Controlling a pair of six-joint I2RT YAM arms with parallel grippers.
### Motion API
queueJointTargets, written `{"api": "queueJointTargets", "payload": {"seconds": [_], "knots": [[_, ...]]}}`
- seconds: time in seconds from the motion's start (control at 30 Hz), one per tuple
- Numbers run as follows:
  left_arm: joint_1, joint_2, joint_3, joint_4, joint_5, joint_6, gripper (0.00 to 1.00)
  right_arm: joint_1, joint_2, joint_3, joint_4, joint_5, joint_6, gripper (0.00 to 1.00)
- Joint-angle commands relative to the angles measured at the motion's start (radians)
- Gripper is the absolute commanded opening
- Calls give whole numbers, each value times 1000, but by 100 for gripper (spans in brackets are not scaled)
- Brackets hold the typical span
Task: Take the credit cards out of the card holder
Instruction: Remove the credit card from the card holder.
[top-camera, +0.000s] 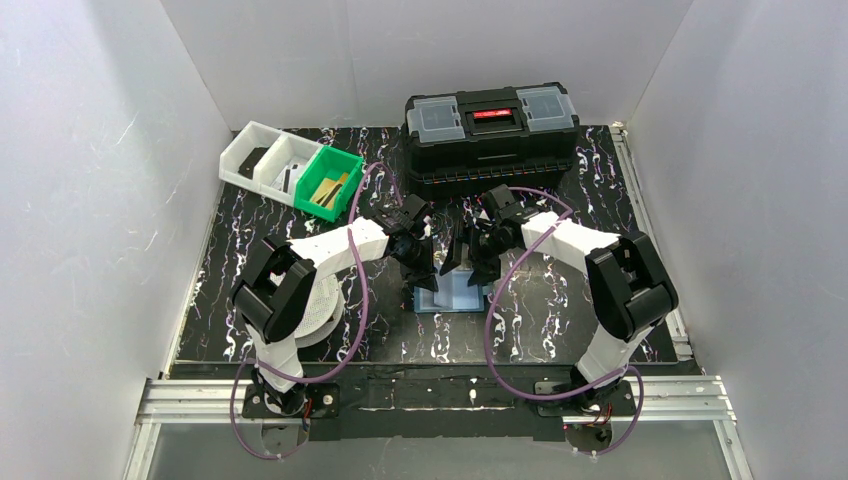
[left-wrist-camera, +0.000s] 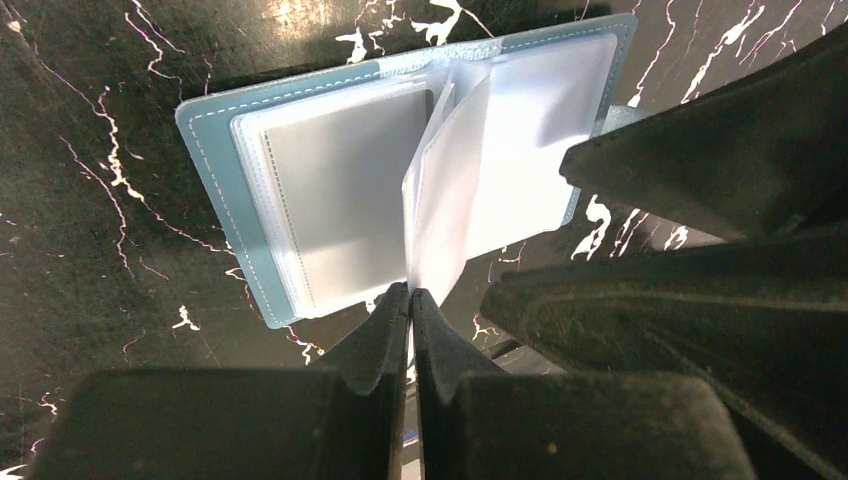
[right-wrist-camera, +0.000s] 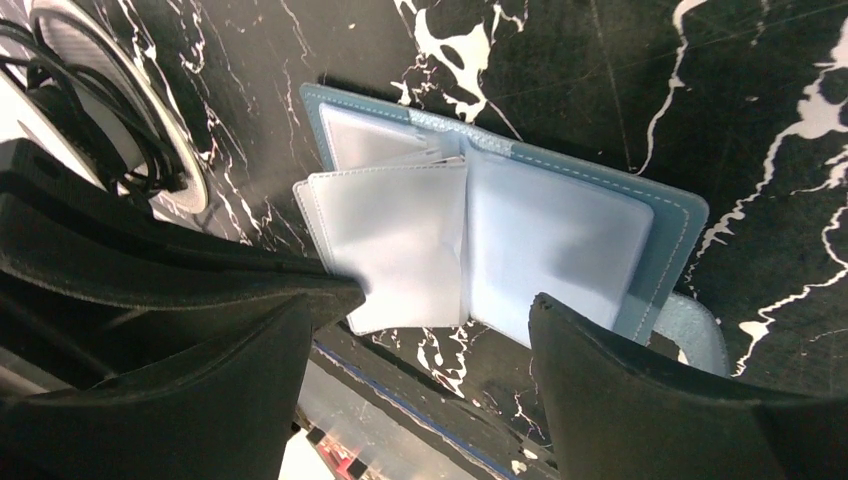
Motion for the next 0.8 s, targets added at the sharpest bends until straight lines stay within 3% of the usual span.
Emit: {"api": "queueJointTargets", "payload": {"seconds": [0.0, 0.6, 0.7, 0.77], "knots": [[-7, -5, 16, -32, -15, 30, 0, 2, 40, 61, 0, 54, 36, 86], [-11, 26, 18, 29, 60, 52, 0, 43, 144, 121, -7, 65, 27, 85], [-10, 26, 20, 32, 61, 53, 0, 46, 161, 125, -19, 72, 25, 79], [-11, 25, 21, 32, 60, 54, 0, 47, 168, 122, -29, 83, 24, 69]]}}
